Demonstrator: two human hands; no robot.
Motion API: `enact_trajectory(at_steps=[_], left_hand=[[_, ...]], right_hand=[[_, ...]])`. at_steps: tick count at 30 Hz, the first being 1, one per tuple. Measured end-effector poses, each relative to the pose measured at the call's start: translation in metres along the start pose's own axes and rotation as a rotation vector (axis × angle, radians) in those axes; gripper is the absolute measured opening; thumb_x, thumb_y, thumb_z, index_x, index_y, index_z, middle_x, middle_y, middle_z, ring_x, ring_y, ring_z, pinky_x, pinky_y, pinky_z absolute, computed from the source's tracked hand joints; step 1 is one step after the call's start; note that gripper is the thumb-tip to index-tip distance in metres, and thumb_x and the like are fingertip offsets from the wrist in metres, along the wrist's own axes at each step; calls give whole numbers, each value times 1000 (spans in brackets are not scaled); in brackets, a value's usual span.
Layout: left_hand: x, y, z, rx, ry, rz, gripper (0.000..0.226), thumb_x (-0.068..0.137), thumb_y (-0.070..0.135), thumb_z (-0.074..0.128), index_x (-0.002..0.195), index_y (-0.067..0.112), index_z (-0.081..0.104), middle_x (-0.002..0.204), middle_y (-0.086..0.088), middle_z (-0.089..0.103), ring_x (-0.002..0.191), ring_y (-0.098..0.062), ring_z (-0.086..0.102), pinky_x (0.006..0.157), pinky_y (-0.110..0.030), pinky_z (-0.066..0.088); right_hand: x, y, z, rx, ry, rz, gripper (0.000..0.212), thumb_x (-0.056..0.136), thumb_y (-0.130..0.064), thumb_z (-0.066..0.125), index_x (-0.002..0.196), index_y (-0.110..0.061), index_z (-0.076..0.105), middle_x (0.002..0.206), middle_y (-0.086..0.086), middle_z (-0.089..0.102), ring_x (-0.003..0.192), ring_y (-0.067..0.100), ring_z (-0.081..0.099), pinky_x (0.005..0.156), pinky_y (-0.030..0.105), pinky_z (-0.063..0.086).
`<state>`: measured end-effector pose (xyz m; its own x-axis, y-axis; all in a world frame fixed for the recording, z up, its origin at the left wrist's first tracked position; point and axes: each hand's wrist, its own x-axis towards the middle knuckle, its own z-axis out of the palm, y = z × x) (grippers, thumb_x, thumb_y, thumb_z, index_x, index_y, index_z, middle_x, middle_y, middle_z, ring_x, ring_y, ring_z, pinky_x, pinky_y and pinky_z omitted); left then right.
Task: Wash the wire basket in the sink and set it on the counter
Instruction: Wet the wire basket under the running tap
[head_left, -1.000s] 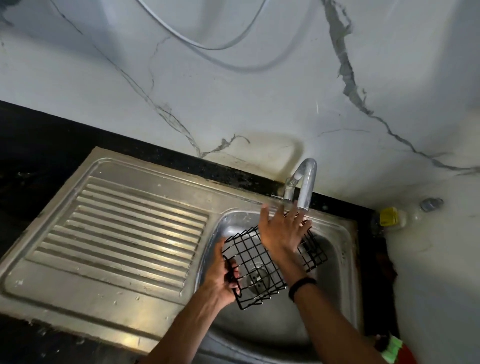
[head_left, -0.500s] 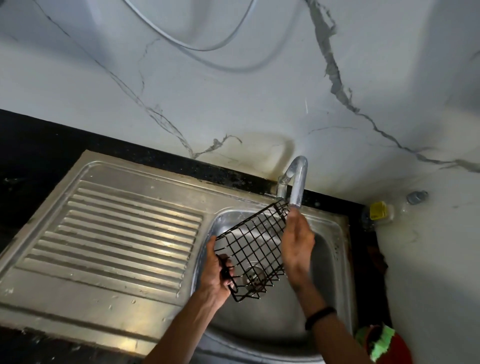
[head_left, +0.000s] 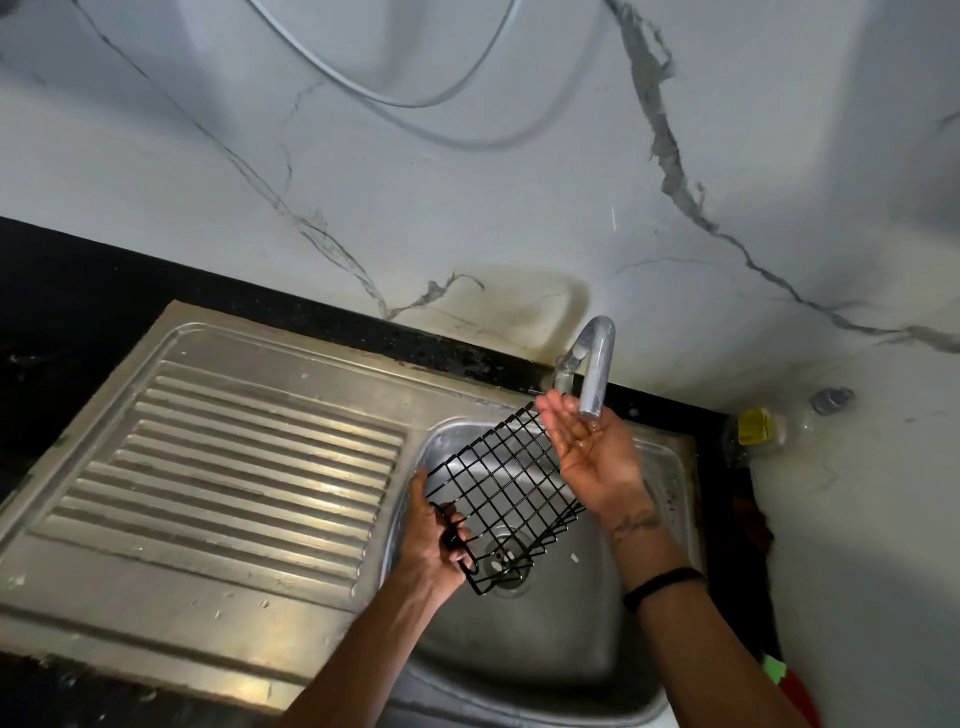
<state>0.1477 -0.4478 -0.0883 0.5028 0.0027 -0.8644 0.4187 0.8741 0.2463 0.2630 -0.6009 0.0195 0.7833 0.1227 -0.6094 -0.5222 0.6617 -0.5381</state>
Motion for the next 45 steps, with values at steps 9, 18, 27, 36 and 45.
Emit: enact_trajectory(at_steps=[9,18,27,36,45], left_hand=[[-4,-11,10,44,-159,59,76,92,73,54,116,4,78,114,-16,76,101,-35,75,99,-46,53],[-5,-14,6,104,-27,37,67,83,81,56,58,19,53,56,0,48,40,-13,37,36,-21,34],[-19,0,-20,-37,-58,48,62,85,73,62,57,19,51,56,2,45,41,-12,39,37,-23,33],[0,5,-28,-22,-145,33,58,82,72,66,58,23,47,48,5,44,39,-12,39,42,-23,33],[25,35,6,196,-224,136,53,74,72,76,89,21,70,68,1,54,51,-17,49,47,-27,41]], right_hand=[[-72,108,-59,-1840,-359,-795,56,111,-43,17,162,-20,20,170,-4,12,157,7,5,128,35,8],[-16,73,-52,-2018,148,-579,83,97,-71,-2,160,-18,-15,168,1,-23,153,15,-26,127,49,-8],[50,9,2,-1838,338,-217,103,84,-90,7,151,-18,40,148,15,51,131,35,53,114,51,36],[44,-41,8,-1018,-104,35,90,90,-77,45,160,-22,27,164,8,32,147,33,35,120,49,30],[48,-54,-43,-1060,21,17,51,88,-74,51,74,-25,52,58,-5,44,45,13,39,49,24,29]])
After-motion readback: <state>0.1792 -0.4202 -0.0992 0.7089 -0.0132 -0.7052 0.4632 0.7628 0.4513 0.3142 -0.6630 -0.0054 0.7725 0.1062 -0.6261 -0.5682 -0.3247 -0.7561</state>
